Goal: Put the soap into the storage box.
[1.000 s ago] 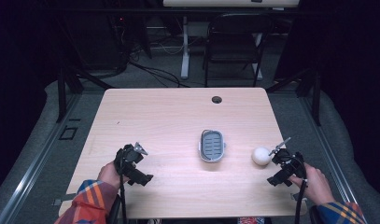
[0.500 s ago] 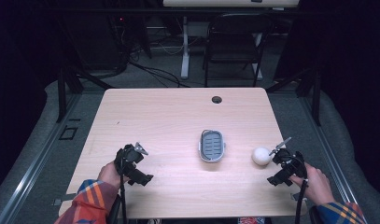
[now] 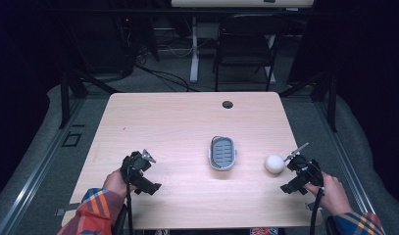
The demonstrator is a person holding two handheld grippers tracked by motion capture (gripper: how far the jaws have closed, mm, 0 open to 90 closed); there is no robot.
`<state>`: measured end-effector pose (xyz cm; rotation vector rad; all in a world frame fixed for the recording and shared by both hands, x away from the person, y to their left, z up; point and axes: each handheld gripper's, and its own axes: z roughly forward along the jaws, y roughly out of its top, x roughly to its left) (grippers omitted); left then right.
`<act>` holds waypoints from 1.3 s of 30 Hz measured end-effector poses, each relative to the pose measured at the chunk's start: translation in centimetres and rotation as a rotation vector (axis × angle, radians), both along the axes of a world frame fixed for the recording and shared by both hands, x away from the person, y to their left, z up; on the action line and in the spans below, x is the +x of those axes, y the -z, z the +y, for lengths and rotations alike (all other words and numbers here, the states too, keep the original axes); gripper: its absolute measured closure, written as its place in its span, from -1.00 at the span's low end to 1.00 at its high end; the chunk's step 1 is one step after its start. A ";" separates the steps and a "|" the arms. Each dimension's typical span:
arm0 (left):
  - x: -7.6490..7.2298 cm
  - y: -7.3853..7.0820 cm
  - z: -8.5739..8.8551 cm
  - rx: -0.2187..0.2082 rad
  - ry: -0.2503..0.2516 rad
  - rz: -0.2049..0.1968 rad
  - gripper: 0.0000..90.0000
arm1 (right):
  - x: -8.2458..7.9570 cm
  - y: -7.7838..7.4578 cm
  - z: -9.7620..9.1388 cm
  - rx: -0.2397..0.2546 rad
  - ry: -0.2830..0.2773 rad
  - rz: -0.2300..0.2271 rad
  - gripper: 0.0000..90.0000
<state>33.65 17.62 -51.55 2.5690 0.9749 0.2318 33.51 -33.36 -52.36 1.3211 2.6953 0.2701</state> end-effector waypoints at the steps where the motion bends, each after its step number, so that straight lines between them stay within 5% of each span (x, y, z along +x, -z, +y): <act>1: 0.0 0.0 0.0 0.000 0.000 -0.001 -1.00 | 0.0 0.0 0.0 0.000 0.000 0.000 -1.00; 4: 0.0 0.0 0.0 0.001 0.000 0.000 -1.00 | 0.0 0.0 0.0 -0.007 -0.004 0.006 -1.00; 13: 0.0 0.0 0.0 0.001 0.000 0.003 -1.00 | 0.4 -0.3 -0.5 0.072 0.028 -0.015 -1.00; 30: 0.1 0.0 0.0 0.004 0.002 0.006 -1.00 | 1.0 -0.4 -0.5 0.043 0.027 0.006 -1.00; 35: 0.0 0.0 0.0 0.003 0.004 0.004 -1.00 | 1.4 -0.8 -0.3 0.038 0.050 -0.034 -1.00; 39: 0.0 0.0 0.0 0.005 0.005 0.004 -1.00 | 2.0 -0.7 -0.1 0.032 0.049 -0.019 -1.00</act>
